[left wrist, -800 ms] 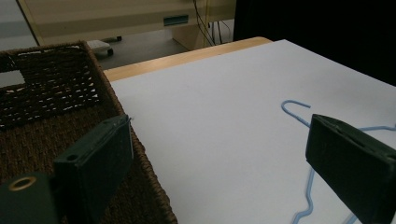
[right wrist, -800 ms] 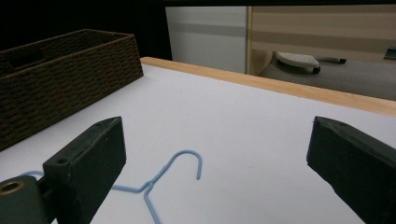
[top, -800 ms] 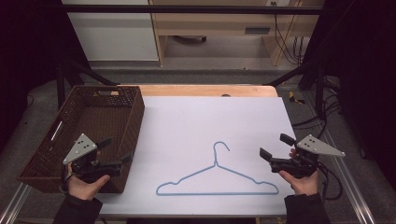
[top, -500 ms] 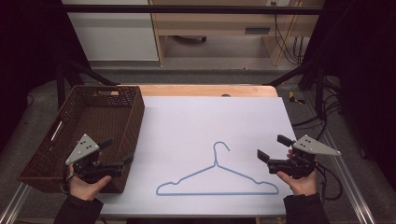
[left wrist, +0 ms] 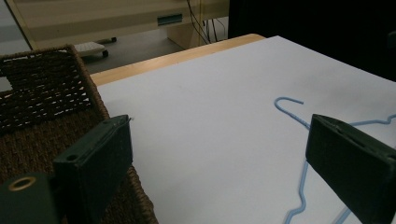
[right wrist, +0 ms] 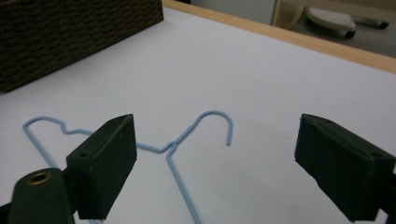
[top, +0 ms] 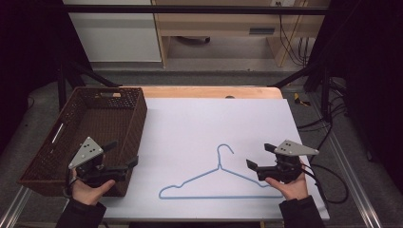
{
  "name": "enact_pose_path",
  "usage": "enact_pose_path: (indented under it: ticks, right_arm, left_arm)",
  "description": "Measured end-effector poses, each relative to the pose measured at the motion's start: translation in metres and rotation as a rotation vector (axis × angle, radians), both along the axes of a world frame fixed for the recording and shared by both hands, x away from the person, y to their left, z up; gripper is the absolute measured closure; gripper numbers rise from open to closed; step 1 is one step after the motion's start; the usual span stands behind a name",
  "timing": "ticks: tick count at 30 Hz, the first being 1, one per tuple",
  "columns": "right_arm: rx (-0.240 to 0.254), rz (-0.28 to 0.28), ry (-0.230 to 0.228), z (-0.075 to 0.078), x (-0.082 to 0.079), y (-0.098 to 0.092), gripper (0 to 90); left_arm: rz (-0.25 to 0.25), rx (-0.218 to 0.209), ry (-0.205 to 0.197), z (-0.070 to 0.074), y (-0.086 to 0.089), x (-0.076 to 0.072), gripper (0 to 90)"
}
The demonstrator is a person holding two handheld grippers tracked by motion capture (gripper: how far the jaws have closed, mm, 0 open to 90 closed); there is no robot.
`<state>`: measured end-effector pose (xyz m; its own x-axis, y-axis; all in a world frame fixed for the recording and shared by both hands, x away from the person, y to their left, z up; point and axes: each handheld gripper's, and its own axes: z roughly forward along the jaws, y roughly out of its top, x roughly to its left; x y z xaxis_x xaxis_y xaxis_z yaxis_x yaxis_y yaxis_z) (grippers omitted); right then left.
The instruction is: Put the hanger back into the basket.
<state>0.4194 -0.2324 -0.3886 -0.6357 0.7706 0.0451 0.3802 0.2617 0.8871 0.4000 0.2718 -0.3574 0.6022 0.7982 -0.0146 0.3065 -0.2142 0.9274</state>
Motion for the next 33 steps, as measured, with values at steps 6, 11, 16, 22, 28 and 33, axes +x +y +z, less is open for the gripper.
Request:
enact_pose_path:
  ticks: [6, 11, 16, 22, 28, 33]
  right_arm:
    - [-0.054, 0.029, 0.071, -0.014, 0.006, 0.016, 14.6]
    - [-0.098, 0.054, 0.106, -0.025, 0.011, 0.025, 15.8]
    - [-0.147, 0.076, 0.124, -0.034, 0.014, 0.032, 18.9]
    - [-0.193, 0.097, 0.166, -0.045, 0.018, 0.037, 26.9]
    - [-0.252, 0.121, 0.200, -0.056, 0.022, 0.043, 35.3]
    - [-0.295, 0.127, 0.216, -0.063, 0.024, 0.046, 41.6]
  left_arm:
    - [-0.001, -0.002, 0.000, 0.000, 0.000, 0.000, 7.0]
    - [-0.004, 0.002, 0.002, -0.001, -0.002, 0.000, 7.0]
    - [-0.004, 0.000, 0.003, -0.001, -0.001, 0.000, 7.0]
    - [-0.003, 0.003, 0.001, -0.001, -0.002, 0.000, 7.0]
    - [-0.008, 0.008, 0.006, -0.002, -0.004, 0.000, 7.1]
    - [-0.010, 0.013, 0.008, -0.002, -0.005, 0.001, 7.2]
